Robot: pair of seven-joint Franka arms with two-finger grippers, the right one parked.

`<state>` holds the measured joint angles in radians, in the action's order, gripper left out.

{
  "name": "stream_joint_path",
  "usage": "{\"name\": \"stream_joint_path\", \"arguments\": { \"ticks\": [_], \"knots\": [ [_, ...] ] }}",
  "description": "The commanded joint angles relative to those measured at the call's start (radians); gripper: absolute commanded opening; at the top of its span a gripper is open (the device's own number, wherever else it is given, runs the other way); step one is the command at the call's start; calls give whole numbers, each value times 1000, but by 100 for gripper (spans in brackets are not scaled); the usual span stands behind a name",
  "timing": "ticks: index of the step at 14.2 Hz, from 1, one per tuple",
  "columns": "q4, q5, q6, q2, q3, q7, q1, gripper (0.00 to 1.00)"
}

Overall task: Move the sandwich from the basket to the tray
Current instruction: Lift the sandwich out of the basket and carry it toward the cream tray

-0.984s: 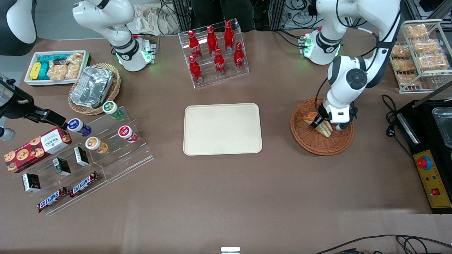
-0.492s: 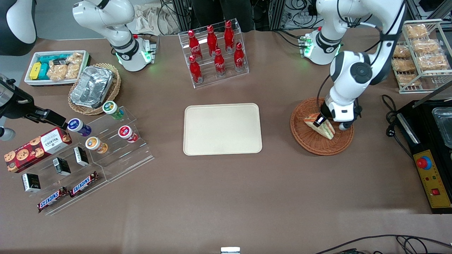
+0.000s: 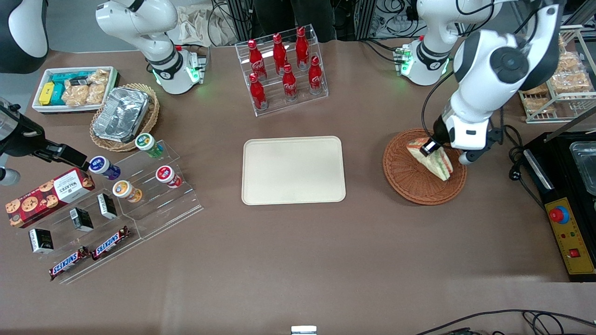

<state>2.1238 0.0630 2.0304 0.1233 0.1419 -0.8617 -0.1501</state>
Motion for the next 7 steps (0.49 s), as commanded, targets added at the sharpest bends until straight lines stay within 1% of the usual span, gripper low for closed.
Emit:
{"name": "stream_joint_path", "arguments": {
  "ticks": [1, 3, 6, 7],
  "knots": [
    [-44, -6, -38, -18, 30, 104, -16, 0],
    [-68, -5, -36, -27, 99, 151, -14, 0],
    [-81, 3, -12, -53, 186, 145, -28, 0],
    [-81, 4, 7, -59, 199, 145, -43, 0]
  ]
}}
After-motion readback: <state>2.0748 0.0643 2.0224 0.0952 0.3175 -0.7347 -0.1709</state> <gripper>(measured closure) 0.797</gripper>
